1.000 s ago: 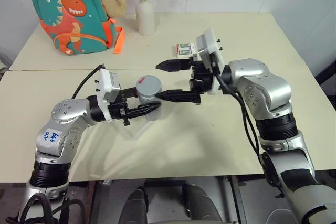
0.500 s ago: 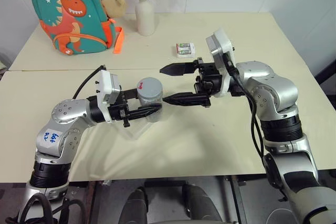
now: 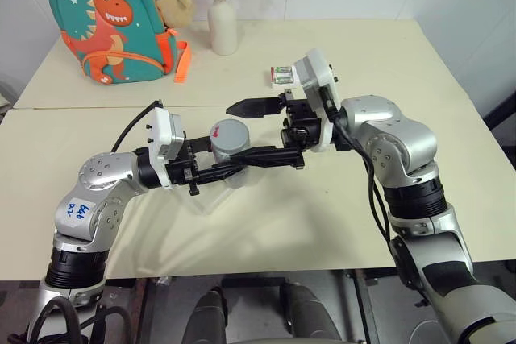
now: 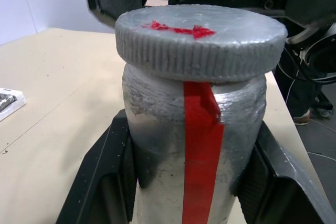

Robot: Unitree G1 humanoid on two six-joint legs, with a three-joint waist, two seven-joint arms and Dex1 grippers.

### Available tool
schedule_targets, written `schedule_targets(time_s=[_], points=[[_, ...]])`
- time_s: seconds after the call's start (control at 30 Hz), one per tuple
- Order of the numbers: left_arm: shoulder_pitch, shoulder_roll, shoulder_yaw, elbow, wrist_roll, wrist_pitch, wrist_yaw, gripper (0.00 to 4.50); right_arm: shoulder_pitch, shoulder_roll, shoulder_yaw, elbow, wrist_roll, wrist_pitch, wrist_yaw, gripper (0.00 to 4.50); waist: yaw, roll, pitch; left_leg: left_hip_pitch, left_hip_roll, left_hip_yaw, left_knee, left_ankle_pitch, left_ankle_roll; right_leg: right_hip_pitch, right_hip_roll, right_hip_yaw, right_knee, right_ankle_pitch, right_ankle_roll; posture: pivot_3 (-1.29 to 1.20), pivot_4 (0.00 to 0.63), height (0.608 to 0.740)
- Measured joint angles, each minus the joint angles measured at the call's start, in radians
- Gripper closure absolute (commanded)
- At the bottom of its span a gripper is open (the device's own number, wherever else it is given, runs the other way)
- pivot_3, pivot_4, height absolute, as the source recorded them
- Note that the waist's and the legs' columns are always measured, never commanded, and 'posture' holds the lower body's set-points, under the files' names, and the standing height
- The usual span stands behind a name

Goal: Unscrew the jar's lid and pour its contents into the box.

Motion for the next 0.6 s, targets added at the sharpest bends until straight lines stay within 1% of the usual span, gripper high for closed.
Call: schedule_targets(time_s=[0.37,0.47,0.6], points=[[0.000,0.000,0.000,-0.003,0.000,0.001,0.004,2.50,-0.003,0.024,0.022,0.026,-0.030,-0.019,0.004,0.01,0.000,0.000,0.000,0.000,0.000,0.000,0.000,0.000,0.000,0.000,0.000,0.000,0.000,0.000,0.000,0.00,0.150,0.740],[0.000,0.000,0.000,-0.004,0.000,0.001,0.006,2.50,-0.010,0.025,0.022,0.039,-0.032,-0.021,0.006,0.53,0.000,0.000,0.000,0.000,0.000,0.000,0.000,0.000,0.000,0.000,0.000,0.000,0.000,0.000,0.000,0.00,0.150,0.740],[0.003,-0.001,0.000,-0.006,-0.003,0.001,0.008,2.50,-0.020,0.029,0.022,0.047,-0.032,-0.021,0.005,1.89,0.000,0.000,0.000,0.000,0.000,0.000,0.000,0.000,0.000,0.000,0.000,0.000,0.000,0.000,0.000,0.00,0.150,0.740]])
